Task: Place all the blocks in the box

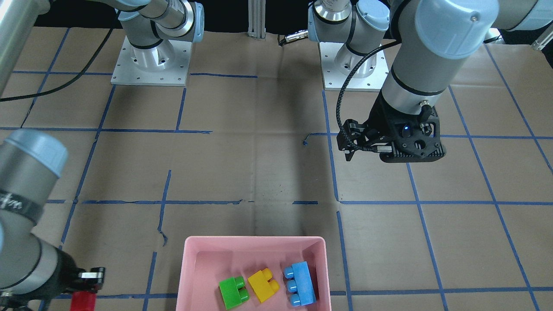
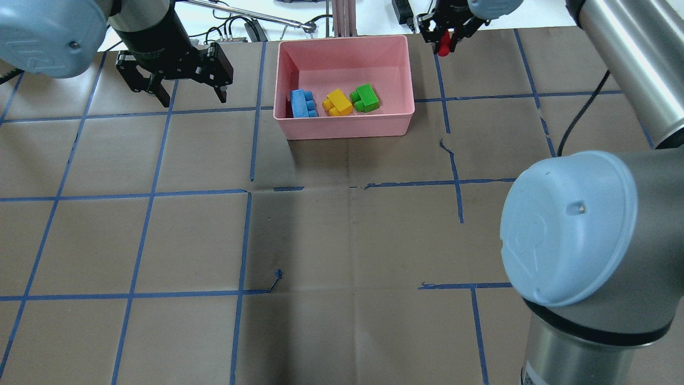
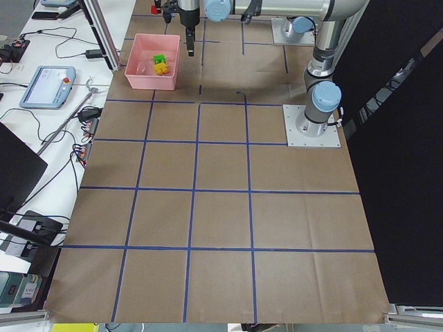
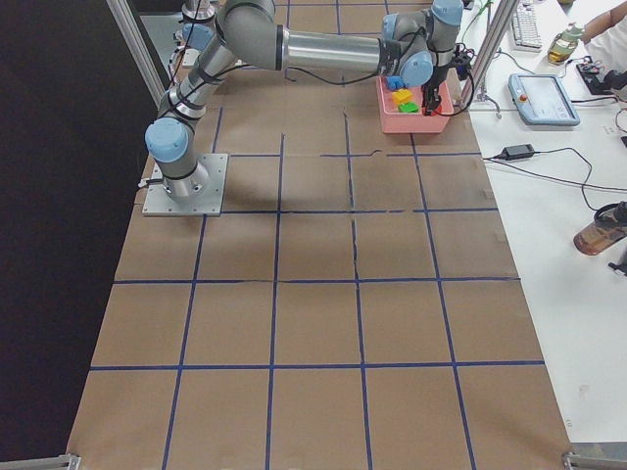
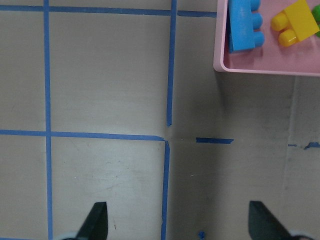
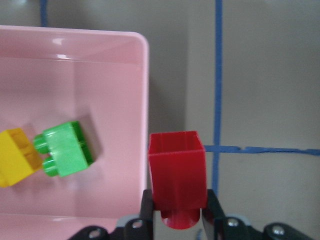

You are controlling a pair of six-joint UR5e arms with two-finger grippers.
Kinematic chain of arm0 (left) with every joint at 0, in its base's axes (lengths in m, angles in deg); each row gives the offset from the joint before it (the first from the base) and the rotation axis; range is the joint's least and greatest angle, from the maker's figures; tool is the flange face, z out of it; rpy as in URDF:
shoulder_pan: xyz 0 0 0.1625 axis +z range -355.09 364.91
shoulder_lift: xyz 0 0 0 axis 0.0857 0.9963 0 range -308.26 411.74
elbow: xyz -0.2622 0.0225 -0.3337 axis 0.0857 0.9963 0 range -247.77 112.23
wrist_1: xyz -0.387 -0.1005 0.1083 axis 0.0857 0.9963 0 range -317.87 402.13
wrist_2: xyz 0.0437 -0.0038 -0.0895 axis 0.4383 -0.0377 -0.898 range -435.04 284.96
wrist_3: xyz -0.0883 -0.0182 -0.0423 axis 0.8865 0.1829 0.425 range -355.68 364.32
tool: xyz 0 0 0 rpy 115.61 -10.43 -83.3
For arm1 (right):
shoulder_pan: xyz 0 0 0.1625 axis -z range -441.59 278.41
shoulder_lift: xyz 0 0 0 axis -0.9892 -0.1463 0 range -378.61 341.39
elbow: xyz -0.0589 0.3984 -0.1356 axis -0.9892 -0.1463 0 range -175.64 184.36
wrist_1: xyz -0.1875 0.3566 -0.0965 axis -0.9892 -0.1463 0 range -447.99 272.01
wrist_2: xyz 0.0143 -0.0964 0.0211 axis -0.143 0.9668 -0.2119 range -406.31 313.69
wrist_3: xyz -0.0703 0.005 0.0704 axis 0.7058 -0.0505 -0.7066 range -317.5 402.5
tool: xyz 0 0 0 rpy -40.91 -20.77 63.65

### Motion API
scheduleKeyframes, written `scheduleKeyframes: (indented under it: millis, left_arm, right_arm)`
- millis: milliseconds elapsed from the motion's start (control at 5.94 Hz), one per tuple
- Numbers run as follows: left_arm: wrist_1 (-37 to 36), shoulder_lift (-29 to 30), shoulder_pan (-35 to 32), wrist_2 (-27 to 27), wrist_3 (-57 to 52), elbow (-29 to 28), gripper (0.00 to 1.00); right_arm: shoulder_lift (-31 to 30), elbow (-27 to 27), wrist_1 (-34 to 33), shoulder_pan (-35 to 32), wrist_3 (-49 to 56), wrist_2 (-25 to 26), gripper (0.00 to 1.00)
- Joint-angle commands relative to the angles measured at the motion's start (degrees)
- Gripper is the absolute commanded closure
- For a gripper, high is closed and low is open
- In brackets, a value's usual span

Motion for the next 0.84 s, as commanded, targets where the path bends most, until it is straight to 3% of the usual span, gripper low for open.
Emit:
scheduleKeyframes:
  millis: [0,168,337,674]
  left_arm:
    - [-0.52,0.55,0.0,-0.15,-0.02,0.0,0.01]
    - [-1.04,1.07,0.0,-0.15,0.06,-0.18,0.01]
    - [-0.96,-0.23,0.0,0.02,0.06,1.04,0.01]
    - [-0.52,-1.81,-0.09,0.2,0.06,1.58,0.01]
  right_arm:
    - [2.2,0.0,-0.02,-4.94,-7.04,-3.34,0.78]
    - [3.87,1.13,-1.07,-4.95,-7.4,-4.59,0.33]
    - [3.98,2.1,-1.86,-4.95,-7.32,-4.6,0.01]
    - [2.67,1.59,-0.65,-4.25,-6.71,-3.9,0.0]
